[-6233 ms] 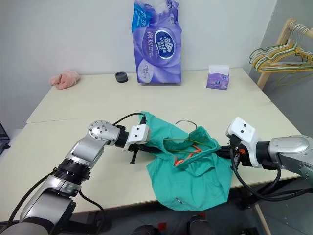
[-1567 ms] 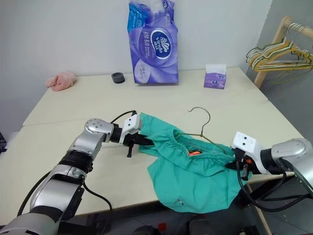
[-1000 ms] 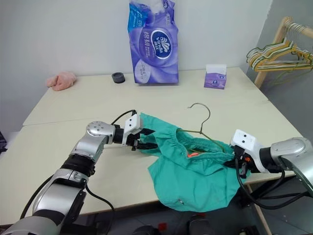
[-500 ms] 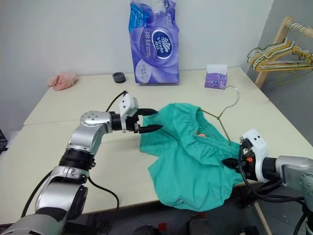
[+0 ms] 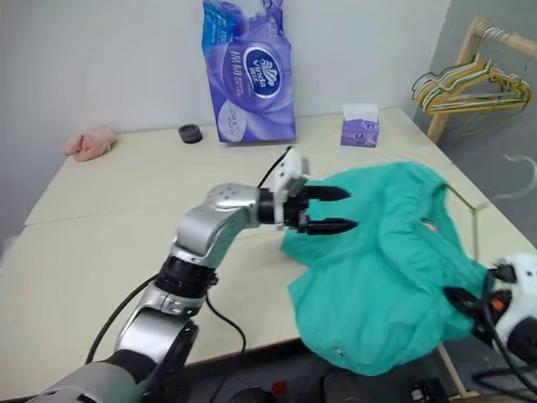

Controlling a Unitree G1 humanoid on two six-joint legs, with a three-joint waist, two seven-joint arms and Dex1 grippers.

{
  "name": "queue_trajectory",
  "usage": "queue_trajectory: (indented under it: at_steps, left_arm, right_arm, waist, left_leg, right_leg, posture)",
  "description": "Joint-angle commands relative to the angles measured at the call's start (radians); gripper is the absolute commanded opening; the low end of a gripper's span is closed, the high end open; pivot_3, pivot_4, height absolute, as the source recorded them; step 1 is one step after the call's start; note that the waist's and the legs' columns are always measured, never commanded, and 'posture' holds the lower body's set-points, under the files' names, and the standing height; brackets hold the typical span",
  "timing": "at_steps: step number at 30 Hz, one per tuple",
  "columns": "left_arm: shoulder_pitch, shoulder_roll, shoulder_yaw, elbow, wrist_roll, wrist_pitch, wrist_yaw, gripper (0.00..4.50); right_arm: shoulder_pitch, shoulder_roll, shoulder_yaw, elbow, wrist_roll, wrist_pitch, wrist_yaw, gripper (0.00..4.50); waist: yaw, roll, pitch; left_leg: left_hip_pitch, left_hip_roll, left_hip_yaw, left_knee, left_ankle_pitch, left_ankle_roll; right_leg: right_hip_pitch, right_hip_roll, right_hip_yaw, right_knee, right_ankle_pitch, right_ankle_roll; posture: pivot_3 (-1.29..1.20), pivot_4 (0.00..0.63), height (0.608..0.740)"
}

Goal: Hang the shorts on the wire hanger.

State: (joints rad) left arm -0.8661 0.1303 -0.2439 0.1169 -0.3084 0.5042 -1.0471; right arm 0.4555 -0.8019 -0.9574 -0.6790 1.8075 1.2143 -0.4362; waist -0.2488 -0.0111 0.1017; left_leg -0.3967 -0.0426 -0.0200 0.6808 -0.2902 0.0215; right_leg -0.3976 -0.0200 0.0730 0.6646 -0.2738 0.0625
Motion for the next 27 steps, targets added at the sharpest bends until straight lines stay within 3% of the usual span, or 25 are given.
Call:
queue_trajectory:
  at_steps: [1,5,12,16,20,27]
  left_arm:
    - [-0.038,-0.035,-0.031,0.0,0.03,-0.07,0.032,3.61]
    - [-0.089,-0.115,-0.084,0.06,0.095,-0.211,0.07,3.61]
    - [-0.124,-0.178,-0.104,0.111,0.133,-0.314,0.095,3.61]
    - [-0.14,-0.212,-0.105,0.127,0.141,-0.335,0.113,3.61]
    - [-0.142,-0.22,-0.102,0.129,0.145,-0.337,0.115,3.61]
    - [-0.168,-0.231,-0.095,0.158,0.156,-0.365,0.128,3.61]
  right_arm:
    - [0.071,-0.062,0.002,-0.056,0.164,-0.266,-0.192,0.0]
    - [0.081,-0.157,-0.036,-0.002,0.165,-0.417,-0.36,0.0]
    - [0.017,-0.304,-0.066,0.194,0.165,-0.4,-0.416,0.0]
    - [-0.081,-0.476,-0.065,0.465,0.127,-0.316,-0.378,0.0]
    - [-0.156,-0.53,-0.041,0.574,0.047,-0.244,-0.314,0.0]
    - [-0.376,-0.636,0.118,0.903,-0.214,-0.165,-0.082,0.0]
  waist:
    - [-0.03,0.002,0.009]
    - [-0.084,0.004,0.029]
    - [-0.113,-0.001,0.057]
    - [-0.114,0.002,0.068]
    - [-0.111,-0.001,0.07]
    - [-0.11,0.0,0.073]
  left_leg:
    - [0.003,0.001,0.0,-0.001,0.0,0.001]
    - [0.008,0.001,0.002,-0.001,-0.002,0.003]
    - [0.005,0.0,0.007,-0.002,-0.005,0.009]
    - [0.006,-0.001,0.013,-0.002,-0.006,0.01]
    - [0.008,0.0,0.018,-0.003,-0.007,0.012]
    - [0.01,-0.001,0.028,-0.003,-0.009,0.016]
  right_leg:
    - [0.004,0.001,0.0,-0.004,0.0,0.0]
    - [0.013,0.001,0.001,-0.014,0.0,0.004]
    - [0.012,0.001,0.003,-0.022,0.002,0.008]
    - [0.012,0.001,0.012,-0.021,0.002,0.009]
    - [0.011,0.002,0.018,-0.022,0.003,0.01]
    - [0.01,0.001,0.026,-0.023,0.004,0.016]
  posture:
    - [-0.52,0.165,0.74]
    - [-0.53,0.186,0.74]
    - [-0.51,0.203,0.74]
    - [-0.5,0.207,0.74]
    - [-0.48,0.203,0.74]
    - [-0.45,0.196,0.74]
